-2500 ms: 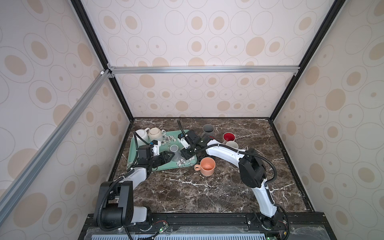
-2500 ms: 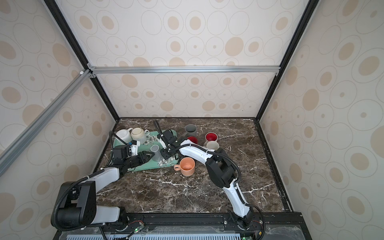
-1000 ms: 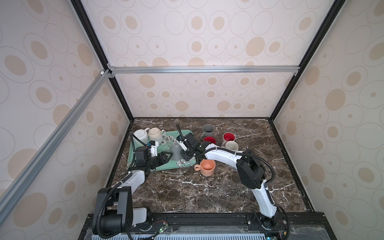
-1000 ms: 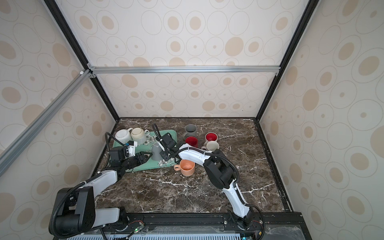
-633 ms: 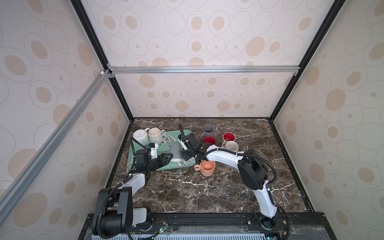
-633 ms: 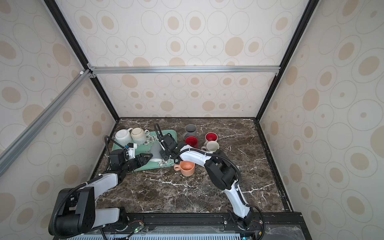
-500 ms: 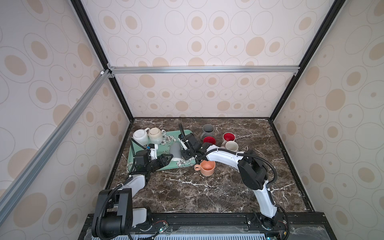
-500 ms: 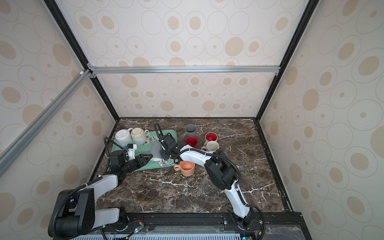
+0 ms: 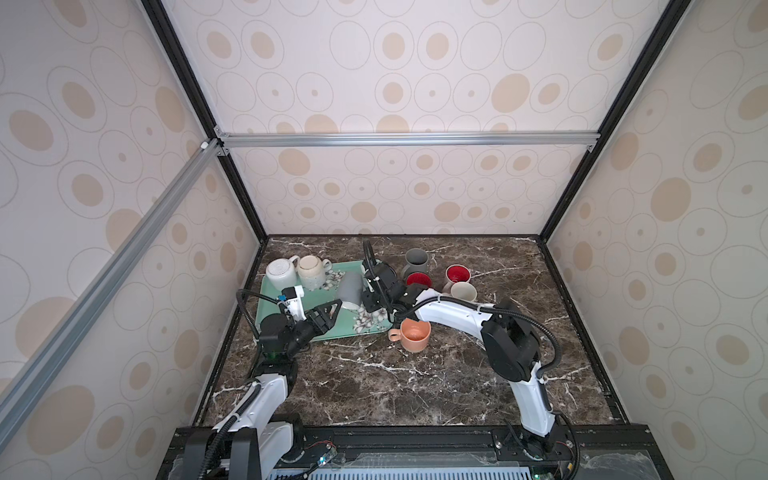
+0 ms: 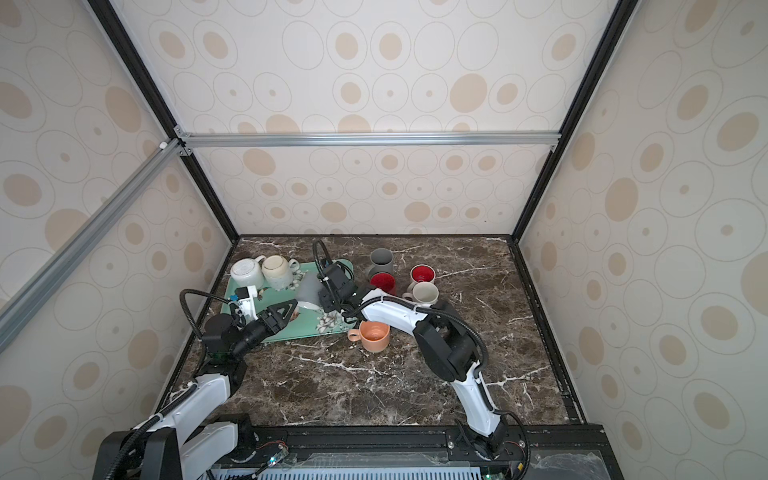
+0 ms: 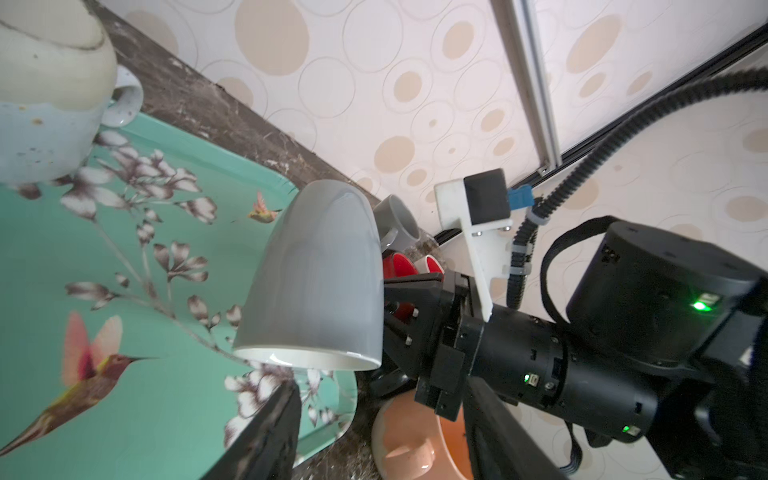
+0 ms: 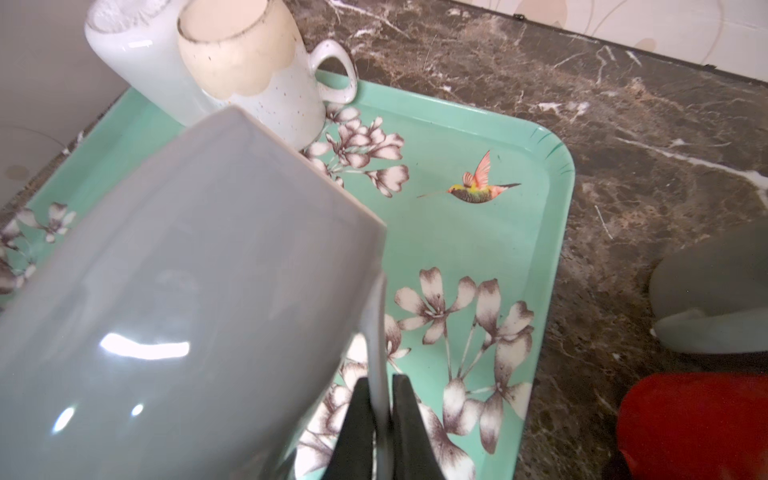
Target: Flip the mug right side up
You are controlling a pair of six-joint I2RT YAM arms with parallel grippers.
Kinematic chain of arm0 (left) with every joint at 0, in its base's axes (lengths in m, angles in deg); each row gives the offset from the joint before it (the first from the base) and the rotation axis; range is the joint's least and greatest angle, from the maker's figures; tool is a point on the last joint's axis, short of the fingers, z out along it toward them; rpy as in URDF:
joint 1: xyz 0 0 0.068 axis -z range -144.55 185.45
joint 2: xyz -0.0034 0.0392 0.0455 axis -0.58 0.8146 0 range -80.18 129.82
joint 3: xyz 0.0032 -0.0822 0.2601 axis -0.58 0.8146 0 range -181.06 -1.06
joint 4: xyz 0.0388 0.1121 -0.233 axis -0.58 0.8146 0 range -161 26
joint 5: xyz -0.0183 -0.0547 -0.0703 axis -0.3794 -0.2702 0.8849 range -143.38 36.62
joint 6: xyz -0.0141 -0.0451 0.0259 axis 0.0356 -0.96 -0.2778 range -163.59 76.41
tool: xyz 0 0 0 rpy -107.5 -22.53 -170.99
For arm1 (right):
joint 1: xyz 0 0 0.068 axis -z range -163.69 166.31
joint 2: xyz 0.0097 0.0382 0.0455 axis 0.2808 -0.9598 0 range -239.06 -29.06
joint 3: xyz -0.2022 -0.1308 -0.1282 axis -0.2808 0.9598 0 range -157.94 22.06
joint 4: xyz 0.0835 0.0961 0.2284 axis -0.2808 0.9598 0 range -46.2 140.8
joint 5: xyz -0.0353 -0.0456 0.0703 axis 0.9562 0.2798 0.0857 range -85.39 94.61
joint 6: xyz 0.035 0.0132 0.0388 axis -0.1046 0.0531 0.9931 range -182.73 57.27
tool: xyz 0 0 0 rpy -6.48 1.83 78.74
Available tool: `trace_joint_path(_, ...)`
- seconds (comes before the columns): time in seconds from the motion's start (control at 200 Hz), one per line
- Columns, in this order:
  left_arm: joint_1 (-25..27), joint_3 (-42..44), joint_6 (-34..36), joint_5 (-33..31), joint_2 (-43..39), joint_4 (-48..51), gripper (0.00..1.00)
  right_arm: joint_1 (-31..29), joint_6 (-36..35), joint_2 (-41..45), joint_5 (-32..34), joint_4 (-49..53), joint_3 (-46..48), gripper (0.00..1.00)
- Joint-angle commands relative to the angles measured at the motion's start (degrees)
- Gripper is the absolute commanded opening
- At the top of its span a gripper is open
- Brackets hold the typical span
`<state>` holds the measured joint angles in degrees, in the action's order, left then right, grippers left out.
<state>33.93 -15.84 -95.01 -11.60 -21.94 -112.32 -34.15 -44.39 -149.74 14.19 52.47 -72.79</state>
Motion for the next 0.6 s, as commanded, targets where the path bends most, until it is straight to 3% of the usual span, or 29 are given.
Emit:
trace_joint_path(0.0,2.60,0.98,-7.53,-1.35,0.65,-11.74,0.63,-0.31,3.64,4.60,0.60,-5.91,0.49,0.00)
trace_joint_path(0.42,8.02,-4.34,-19.21,-4.68,16.32,-36.61,0.58,-0.73,8.66,10.71,-1.61,-9.93,7.76,0.00)
trace_joint_path(0.595,9.56,-6.15,-23.41,-7.11,21.75,-46.58,0.46,-1.05,9.82,12.01,-1.97,-11.20,9.60,0.00)
